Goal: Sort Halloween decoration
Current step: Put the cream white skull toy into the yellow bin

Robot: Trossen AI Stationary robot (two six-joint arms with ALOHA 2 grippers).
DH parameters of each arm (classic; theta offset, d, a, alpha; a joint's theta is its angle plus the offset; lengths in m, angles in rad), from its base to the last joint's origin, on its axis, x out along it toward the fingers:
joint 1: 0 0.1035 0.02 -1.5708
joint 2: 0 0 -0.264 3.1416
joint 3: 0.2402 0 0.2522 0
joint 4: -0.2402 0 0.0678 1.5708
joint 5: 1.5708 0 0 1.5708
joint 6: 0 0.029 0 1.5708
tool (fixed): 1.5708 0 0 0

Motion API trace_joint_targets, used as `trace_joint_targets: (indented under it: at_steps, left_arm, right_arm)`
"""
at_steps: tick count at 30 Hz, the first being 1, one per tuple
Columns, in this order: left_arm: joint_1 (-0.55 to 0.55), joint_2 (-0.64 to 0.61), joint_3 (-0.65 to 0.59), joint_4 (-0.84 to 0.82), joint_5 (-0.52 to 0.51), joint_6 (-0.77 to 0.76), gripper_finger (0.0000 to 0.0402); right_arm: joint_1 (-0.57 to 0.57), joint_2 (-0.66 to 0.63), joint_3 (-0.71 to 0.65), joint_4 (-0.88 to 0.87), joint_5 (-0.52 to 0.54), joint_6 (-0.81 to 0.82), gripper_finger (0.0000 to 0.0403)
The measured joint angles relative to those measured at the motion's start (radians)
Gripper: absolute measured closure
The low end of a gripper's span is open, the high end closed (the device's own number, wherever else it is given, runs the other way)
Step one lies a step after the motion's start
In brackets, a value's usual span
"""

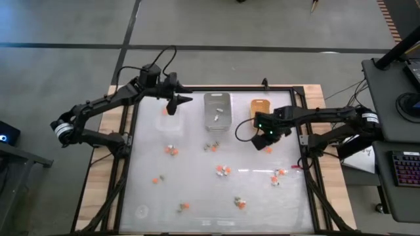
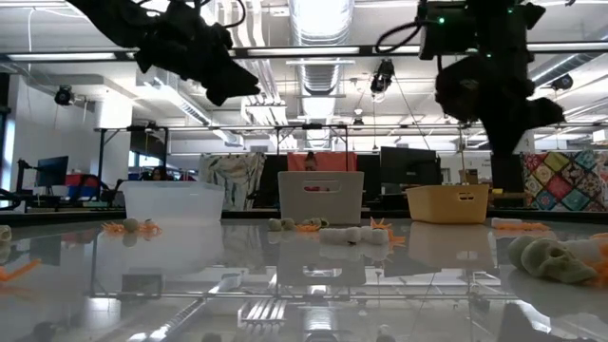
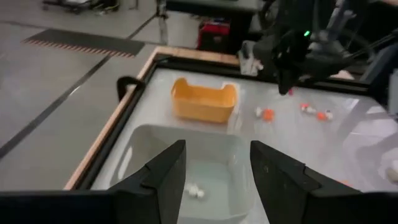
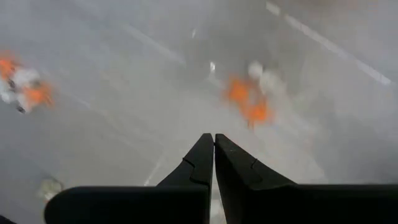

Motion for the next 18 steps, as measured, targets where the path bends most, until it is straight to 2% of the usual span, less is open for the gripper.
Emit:
trace_joint_targets:
  at_steps: [3, 6, 11, 14, 18]
  left_arm:
    - [-0.001, 0.017, 0.0, 0.03, 0.057, -0.003, 0.024]
    - [-0.004, 0.033, 0.0, 0.032, 0.108, -0.012, 0.024]
    - [-0.044, 0.042, -0.011, 0.04, 0.157, -0.032, 0.024]
    - [-0.095, 0.042, -0.029, 0.041, 0.156, -0.037, 0.024]
    - [-0.177, 0.041, -0.069, 0.047, 0.116, -0.037, 0.0241]
  right_arm:
    - [0.039, 0.001, -0.024, 0.002, -0.011, 0.035, 0.0394]
    - [0.089, 0.001, -0.045, 0.026, -0.004, -0.011, 0.0394]
    - [0.173, 0.001, -0.086, 0.223, 0.038, -0.096, 0.0394]
    - [0.195, 0.001, -0.106, 0.377, 0.114, -0.153, 0.0394]
    - [0.212, 0.005, -0.121, 0.563, 0.244, -0.31, 0.0394]
